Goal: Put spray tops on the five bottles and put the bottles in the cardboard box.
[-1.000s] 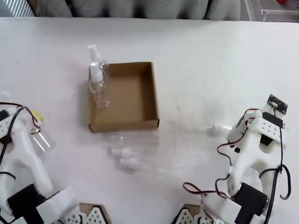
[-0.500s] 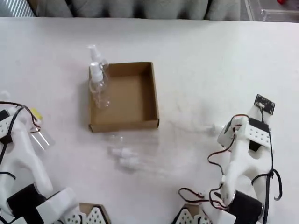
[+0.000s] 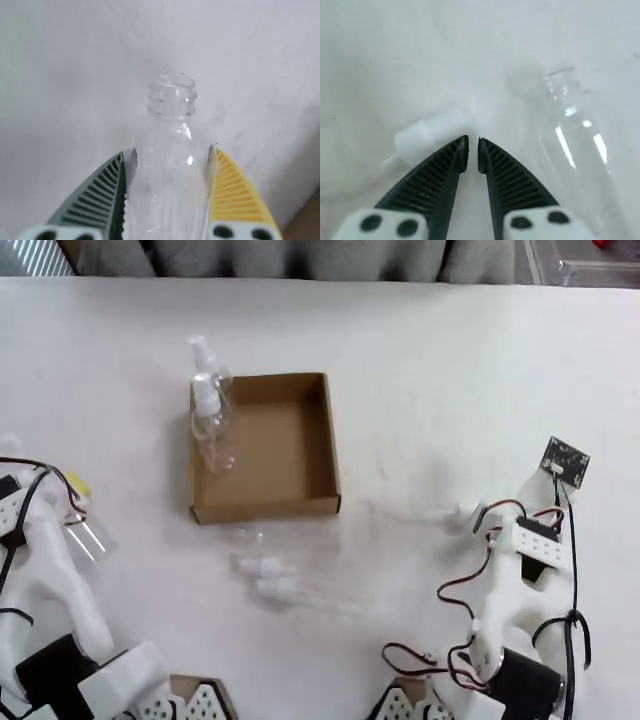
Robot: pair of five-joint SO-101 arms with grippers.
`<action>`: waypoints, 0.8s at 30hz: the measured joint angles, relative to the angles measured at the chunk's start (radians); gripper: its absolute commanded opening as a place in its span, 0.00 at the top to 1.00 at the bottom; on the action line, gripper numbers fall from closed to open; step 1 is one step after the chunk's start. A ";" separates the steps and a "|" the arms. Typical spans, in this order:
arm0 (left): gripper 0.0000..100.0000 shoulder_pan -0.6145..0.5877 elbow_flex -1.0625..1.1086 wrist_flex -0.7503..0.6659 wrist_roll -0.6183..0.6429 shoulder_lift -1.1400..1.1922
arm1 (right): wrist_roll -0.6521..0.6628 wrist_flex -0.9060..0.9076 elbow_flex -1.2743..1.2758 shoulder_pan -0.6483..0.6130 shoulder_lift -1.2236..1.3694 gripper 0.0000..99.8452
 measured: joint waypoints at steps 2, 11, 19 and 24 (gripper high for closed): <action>0.95 0.000 0.000 0.000 0.000 0.000 | 0.000 -0.014 0.000 -0.009 0.000 0.98; 0.95 0.000 0.009 0.000 0.000 0.000 | 0.000 -0.078 0.005 -0.066 0.000 0.98; 0.95 0.000 0.012 0.000 0.000 0.000 | -0.002 -0.017 -0.040 -0.038 0.083 0.98; 0.95 0.000 0.012 0.000 0.000 0.000 | -0.046 0.032 -0.064 -0.029 0.106 0.98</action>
